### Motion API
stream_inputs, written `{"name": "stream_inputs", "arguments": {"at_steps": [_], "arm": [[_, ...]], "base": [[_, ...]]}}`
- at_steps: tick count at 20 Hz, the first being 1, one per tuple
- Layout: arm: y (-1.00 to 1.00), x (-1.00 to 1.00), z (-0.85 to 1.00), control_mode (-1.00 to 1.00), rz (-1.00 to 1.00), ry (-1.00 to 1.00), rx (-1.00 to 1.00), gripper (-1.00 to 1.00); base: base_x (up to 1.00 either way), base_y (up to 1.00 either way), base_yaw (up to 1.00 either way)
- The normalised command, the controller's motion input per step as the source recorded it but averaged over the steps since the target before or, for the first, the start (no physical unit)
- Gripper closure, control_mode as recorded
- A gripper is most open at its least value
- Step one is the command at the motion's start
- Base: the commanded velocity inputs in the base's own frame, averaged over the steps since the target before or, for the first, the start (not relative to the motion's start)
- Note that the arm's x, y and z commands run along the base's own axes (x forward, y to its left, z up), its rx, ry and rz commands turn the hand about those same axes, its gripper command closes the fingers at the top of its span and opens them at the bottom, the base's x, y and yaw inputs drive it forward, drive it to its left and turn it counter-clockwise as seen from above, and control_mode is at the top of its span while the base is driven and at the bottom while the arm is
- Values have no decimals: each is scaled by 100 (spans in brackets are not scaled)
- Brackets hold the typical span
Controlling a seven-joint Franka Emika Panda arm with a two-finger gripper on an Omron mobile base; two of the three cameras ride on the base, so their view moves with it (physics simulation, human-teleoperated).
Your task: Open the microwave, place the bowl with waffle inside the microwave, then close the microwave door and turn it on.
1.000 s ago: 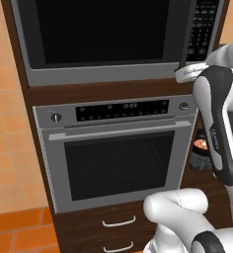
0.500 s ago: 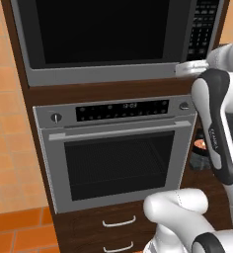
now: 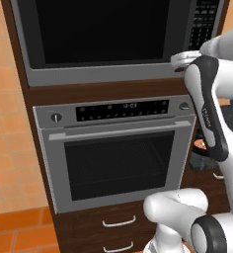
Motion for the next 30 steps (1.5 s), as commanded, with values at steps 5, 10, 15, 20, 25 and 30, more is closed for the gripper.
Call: {"name": "stream_inputs", "arguments": {"at_steps": [5, 10, 15, 20, 25, 30], "arm": [[-16, 63, 0, -100, 0, 4, 0, -100], [-13, 64, 0, -100, 0, 4, 0, -100], [-1, 55, -4, -100, 0, 0, 0, -100], [0, 57, -20, -100, 0, 0, 0, -100], [4, 54, -38, -100, 0, -4, 0, 100], [19, 30, -7, -100, 4, 1, 1, 100]], "base": [[0, 0, 0], [0, 0, 0], [0, 0, 0], [0, 0, 0], [0, 0, 0], [0, 0, 0]]}}
